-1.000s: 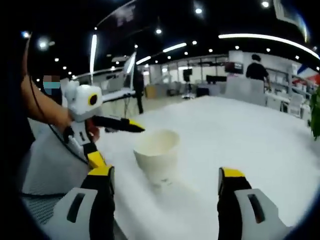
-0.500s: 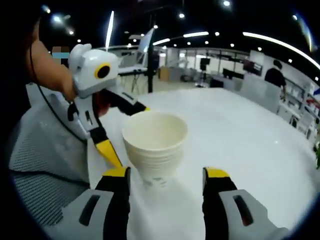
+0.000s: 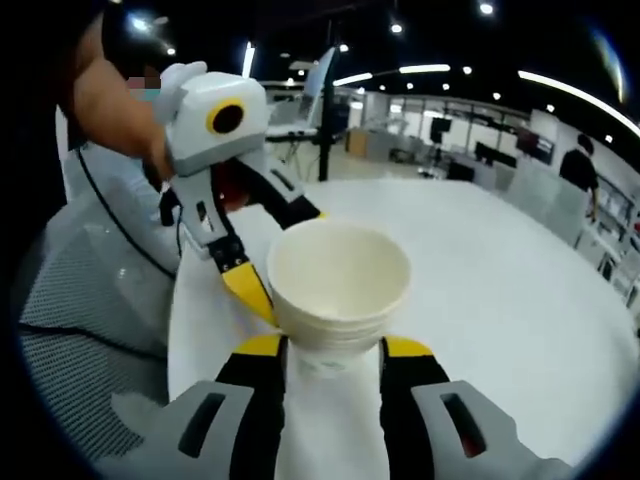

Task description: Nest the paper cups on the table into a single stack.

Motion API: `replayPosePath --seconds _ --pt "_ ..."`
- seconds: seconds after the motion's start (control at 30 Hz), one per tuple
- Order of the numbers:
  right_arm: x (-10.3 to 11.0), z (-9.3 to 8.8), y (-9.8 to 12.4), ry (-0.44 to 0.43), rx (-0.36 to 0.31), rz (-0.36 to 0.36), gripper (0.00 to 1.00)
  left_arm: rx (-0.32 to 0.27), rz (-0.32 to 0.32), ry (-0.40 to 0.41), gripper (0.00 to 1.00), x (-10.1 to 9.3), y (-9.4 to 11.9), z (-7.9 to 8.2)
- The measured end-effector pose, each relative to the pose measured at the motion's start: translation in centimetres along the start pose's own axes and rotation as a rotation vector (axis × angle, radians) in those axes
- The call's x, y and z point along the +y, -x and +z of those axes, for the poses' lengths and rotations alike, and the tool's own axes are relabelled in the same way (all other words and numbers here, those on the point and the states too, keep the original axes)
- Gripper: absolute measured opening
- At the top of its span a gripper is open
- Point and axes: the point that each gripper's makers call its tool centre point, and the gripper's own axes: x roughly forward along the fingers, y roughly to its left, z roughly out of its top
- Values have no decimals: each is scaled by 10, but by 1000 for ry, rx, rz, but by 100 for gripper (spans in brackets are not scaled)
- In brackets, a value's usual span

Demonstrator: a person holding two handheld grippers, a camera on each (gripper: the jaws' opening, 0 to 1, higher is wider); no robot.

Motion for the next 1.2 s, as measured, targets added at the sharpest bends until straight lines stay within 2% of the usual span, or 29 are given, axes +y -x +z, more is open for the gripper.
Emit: replayPosePath --seconds 0.33,0.5,0.63,0.77,0.83,0.93,1.07,1.1,1.2 --pt "-61 9 -25 -7 28 8 33 31 -9 -30 34 60 -29 7" --pt "-90 16 -34 -19 23 -12 33 54 -1 -78 34 89 -42 15" --pt "-110 19 -42 -34 17 -14 33 47 4 -67 35 108 -49 18" --pt "-118 18 -48 -36 29 -22 33 41 15 -45 35 117 -56 16" --pt "-118 13 -51 -54 27 -21 32 34 15 -48 36 116 -60 14" --pt "-116 4 -55 -57 46 -28 31 23 -10 1 37 113 -64 15" --pt "-117 4 -53 -80 37 -33 32 21 -15 -12 39 113 -66 17" --pt "-116 3 -53 -73 44 -32 33 17 -13 -1 41 113 -66 17" --pt "-114 -1 -50 -74 60 -26 46 19 24 40 61 120 -62 13"
